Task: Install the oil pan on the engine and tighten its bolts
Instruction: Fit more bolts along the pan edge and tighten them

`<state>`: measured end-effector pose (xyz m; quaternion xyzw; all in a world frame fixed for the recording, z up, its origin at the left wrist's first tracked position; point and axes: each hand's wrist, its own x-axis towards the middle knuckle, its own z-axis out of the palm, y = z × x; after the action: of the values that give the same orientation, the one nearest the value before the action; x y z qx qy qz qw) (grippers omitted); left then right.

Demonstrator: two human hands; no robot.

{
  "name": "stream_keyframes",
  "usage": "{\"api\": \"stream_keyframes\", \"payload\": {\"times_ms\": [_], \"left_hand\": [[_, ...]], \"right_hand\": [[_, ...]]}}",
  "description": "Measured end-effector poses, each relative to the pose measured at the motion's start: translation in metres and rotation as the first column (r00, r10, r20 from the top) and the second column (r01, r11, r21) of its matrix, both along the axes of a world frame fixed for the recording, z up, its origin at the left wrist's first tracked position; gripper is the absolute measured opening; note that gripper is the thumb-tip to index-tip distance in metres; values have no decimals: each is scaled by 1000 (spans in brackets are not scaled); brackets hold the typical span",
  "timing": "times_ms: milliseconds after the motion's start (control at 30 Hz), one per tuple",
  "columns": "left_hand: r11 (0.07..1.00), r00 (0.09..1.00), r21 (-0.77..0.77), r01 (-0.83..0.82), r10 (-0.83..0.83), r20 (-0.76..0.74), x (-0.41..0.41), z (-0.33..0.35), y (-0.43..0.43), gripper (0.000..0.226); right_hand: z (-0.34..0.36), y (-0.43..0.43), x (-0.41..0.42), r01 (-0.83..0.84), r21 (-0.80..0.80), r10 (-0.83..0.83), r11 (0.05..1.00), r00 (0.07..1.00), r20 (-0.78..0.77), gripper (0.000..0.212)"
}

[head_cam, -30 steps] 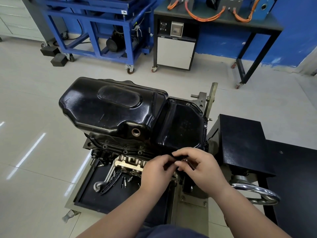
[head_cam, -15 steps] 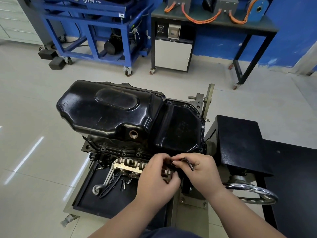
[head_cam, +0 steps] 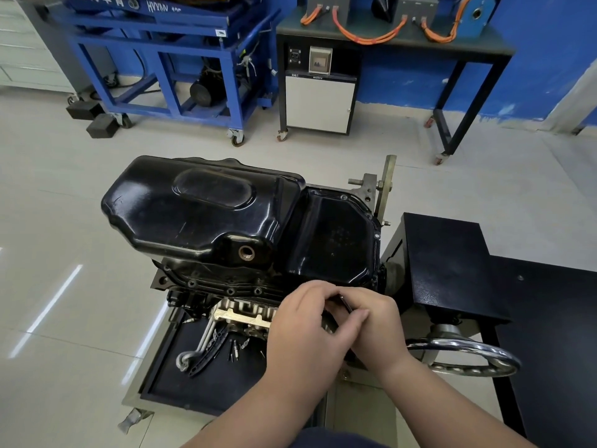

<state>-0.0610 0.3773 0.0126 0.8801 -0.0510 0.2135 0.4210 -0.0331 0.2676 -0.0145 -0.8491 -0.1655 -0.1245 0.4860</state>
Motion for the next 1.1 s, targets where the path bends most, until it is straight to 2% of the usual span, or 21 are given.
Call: {"api": "stream_keyframes", "payload": {"times_ms": [67,233,367,533,667,833,967,1100], "left_hand": [[1000,1000,-17,-16,16,-24,1,1,1,37],[996,999,81,-42,42,7,0,4,-3,38],[992,1000,126,-1,1,-3,0,6,-4,27],[982,992,164,94,-79,-95,3,12,6,17],[979,987,167,114,-93,-130,7,18,12,12],[987,987,106,119,-106,-122,2,12,11,26],[991,990,81,111,-102,-100,-2,6,3,35],[990,991,96,103,-94,-94,-2,5,-1,35]], "right_hand": [[0,1,0,13,-7,-13,1000,1000,3,12],[1,0,-1,39,16,-39,999,999,-21,15],[-1,-4,-2,50,-79,-47,996,998,32,15],[1,-4,-3,32,-79,-30,996,999,36,30],[1,-2,-1,21,-94,-18,995,999,36,31],[0,-2,-2,30,-96,-26,995,999,38,29],[-2,-4,-4,67,-33,-67,997,998,-1,30],[-3,-3,-5,88,-27,-88,996,996,12,28]]}}
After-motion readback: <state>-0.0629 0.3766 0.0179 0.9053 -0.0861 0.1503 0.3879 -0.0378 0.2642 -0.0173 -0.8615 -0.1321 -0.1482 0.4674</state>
